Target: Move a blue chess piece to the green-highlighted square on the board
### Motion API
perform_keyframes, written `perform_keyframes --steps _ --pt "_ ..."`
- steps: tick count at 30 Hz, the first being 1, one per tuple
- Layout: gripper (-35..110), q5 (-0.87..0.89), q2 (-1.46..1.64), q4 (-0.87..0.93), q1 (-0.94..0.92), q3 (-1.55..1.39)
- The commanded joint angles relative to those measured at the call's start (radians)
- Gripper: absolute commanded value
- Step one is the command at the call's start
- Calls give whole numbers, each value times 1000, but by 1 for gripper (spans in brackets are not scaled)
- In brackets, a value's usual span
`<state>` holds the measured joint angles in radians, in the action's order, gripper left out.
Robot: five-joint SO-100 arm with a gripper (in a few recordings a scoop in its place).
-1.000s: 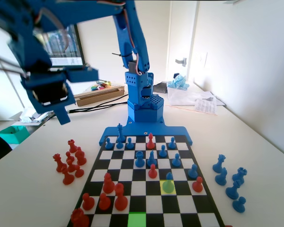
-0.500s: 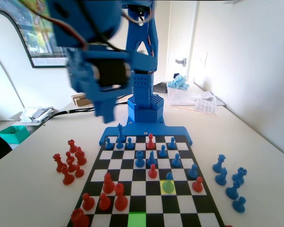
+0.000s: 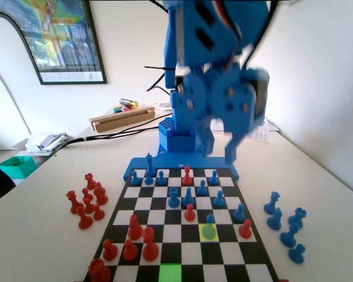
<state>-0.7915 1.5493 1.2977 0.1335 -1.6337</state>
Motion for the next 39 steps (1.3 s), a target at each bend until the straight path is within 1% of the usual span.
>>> perform_keyframes --steps 1,8,17,25,39 --pt "14 6 -41 -20 25 51" --pt "16 -21 -169 -48 2 123" --pt "16 -54 -225 -91 -17 169" --pt "16 -74 -275 -127 -41 143" --pt "16 -81 -336 -184 -26 86"
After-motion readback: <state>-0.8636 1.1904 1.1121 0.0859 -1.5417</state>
